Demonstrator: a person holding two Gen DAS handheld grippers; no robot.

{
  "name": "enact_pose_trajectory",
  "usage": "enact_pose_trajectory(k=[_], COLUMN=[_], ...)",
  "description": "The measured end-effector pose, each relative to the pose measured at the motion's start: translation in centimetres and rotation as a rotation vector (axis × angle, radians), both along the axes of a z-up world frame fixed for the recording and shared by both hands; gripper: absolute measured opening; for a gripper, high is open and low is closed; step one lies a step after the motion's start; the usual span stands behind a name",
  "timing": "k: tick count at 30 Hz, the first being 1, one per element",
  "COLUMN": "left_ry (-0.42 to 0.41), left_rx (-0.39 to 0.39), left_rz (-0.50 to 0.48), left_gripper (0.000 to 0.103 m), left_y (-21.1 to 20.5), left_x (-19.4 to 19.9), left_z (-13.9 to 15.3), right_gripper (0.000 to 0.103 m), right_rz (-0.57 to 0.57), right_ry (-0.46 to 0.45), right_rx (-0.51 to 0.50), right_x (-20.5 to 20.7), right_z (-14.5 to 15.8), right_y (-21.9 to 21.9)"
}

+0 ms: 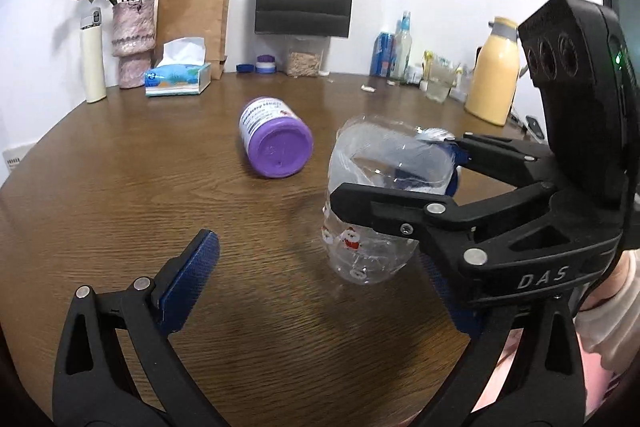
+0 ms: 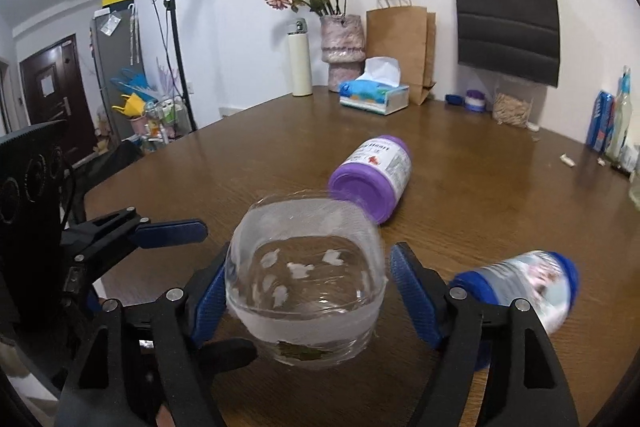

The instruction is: Flip cup upright

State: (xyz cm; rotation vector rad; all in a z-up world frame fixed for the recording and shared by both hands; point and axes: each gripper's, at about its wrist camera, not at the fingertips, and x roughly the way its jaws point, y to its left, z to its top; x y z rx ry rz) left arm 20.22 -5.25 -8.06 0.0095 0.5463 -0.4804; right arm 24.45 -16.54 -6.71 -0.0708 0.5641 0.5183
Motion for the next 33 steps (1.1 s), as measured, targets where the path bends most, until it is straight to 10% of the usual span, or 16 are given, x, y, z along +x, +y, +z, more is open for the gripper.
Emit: enact_pose_trajectory(k=[9, 20, 33], left_ry=[-0.073, -0.218, -0.288], left_rx=[0.019, -0.006, 0.019], left_rz=[0.057, 0.368, 0.419], left_gripper=[0.103, 0.103, 0.103], left_y=[1.2, 6.6, 6.6], left_x=[-2.6, -8.2, -9.6], left_z=[3.3, 9.5, 10.5], right_gripper=[0.089, 0.094, 0.094], right_rz=[-0.041, -0.455, -0.443], right_ry=[-0.058, -0.055, -0.059], right_rx=[0.073, 0.021, 0.083], right_x=[-3.5, -9.2, -10.8], right_z=[4.6, 9.5, 9.9], right_y=[-2.7, -10.5, -10.1])
